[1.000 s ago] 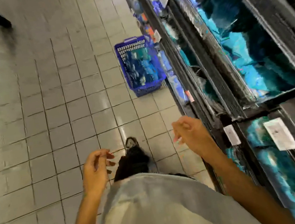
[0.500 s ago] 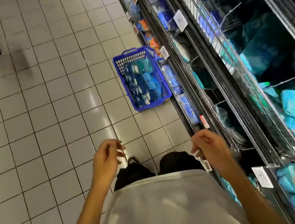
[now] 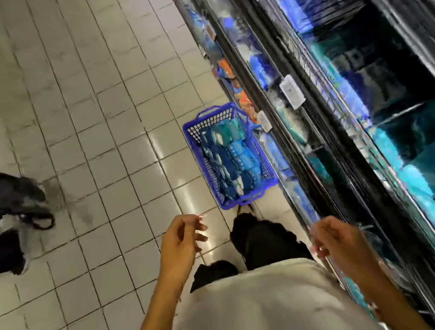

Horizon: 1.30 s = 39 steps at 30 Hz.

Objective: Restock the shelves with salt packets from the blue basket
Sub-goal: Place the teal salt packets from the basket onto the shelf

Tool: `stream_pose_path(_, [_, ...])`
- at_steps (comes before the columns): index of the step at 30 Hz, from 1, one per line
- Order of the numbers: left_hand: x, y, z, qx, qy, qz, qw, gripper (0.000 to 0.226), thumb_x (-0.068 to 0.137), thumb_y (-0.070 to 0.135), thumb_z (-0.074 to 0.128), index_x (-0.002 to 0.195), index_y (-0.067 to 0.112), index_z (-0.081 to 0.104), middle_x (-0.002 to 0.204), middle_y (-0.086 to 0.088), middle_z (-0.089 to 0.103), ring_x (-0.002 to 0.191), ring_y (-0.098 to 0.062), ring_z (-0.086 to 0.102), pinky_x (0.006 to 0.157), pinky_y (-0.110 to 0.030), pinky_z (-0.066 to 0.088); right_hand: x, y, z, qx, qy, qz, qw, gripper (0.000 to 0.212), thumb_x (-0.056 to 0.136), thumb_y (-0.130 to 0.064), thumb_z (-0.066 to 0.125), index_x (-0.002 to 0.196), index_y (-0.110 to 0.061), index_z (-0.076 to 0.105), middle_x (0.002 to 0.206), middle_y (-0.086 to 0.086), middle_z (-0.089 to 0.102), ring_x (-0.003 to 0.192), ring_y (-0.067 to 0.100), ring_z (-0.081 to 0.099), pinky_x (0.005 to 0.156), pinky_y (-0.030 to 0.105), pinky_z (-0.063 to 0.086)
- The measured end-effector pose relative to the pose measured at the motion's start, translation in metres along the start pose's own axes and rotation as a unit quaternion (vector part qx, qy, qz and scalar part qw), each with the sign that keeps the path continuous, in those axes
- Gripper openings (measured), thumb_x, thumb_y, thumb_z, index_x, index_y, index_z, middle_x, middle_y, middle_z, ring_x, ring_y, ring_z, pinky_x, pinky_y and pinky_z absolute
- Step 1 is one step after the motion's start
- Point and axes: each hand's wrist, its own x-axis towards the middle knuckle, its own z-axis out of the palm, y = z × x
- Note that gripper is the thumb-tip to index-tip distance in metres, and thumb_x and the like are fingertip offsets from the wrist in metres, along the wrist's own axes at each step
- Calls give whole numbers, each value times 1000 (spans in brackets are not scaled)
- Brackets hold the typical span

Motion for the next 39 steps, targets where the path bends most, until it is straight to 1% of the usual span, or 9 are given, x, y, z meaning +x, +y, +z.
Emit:
stream_pose_path(7, [37, 27, -7, -42, 53, -53, 996, 24, 106, 16, 48, 96, 10, 68, 83, -6, 74, 70, -20, 70, 66, -38, 52, 95, -105, 53, -15, -102, 2, 995, 25, 99, 6, 51, 78, -8, 55, 58, 3, 53, 42, 0, 52, 43, 16, 40])
stream_pose_path(11, [95, 37, -17, -23, 32, -62, 997, 23, 107, 16, 46, 96, 13, 66, 85, -2, 74, 75, -19, 71, 67, -33, 53, 141, -120, 97, -99, -166, -23, 981, 16, 100, -6, 57, 86, -10, 61, 63, 0, 64, 53, 7, 62, 47, 20, 46])
stream_pose_path(15, [184, 51, -16, 20, -8, -62, 998, 22, 107, 15, 44, 101, 9, 65, 91, -8, 73, 80, -27, 71, 66, -32, 52, 203, -122, 146, -80, -134, 23, 988, 13, 100, -10, 57, 89, -12, 63, 70, 1, 67, 54, 7, 62, 46, 22, 47])
stream_pose_path(20, [307, 34, 12, 78, -85, -73, 991, 23, 106, 18, 45, 100, 11, 66, 91, -10, 74, 70, -18, 70, 62, -24, 54, 303, -97, 191, 10, -73, 135, 988, 12, 103, -12, 53, 92, -10, 57, 82, 14, 64, 62, 25, 61, 48, 25, 43])
stream_pose_path(23, [384, 0, 37, 155, -125, -43, 979, 24, 106, 23, 44, 99, 12, 65, 90, -7, 74, 79, -20, 71, 75, -35, 57, 376, -67, 214, 36, -67, 208, 975, 13, 106, -14, 48, 106, -4, 57, 102, 22, 59, 79, 40, 65, 47, 30, 47])
stream_pose_path(28, [510, -81, 100, 273, -154, 15, 949, 24, 104, 28, 46, 99, 12, 63, 89, -3, 72, 72, -17, 63, 73, -34, 49, 497, 6, 258, 17, -19, 239, 971, 19, 104, -35, 52, 98, -19, 59, 91, 7, 64, 64, 19, 58, 48, 25, 49])
stream_pose_path(32, [601, -130, 163, 303, -166, 22, 938, 21, 100, 18, 49, 109, 3, 61, 110, -23, 69, 103, -39, 65, 88, -39, 51, 586, 55, 282, 47, 24, 277, 960, 30, 101, -44, 53, 95, -15, 59, 102, 10, 59, 78, 21, 59, 58, 36, 51])
stream_pose_path(36, [677, -144, 212, 392, -113, 149, 901, 30, 103, 18, 46, 119, -4, 56, 124, -30, 59, 115, -43, 56, 93, -44, 39, 655, 94, 301, 89, 56, 284, 953, 61, 95, -56, 57, 134, -10, 51, 118, 12, 54, 95, 25, 55, 66, 41, 55])
stream_pose_path(39, [726, -141, 238, 464, -135, 154, 862, 40, 106, 25, 42, 130, -6, 50, 136, -32, 53, 126, -44, 51, 99, -44, 40, 690, 115, 316, 153, 75, 249, 953, 75, 87, -56, 69, 144, -16, 43, 142, 7, 53, 107, 24, 60, 58, 33, 51])
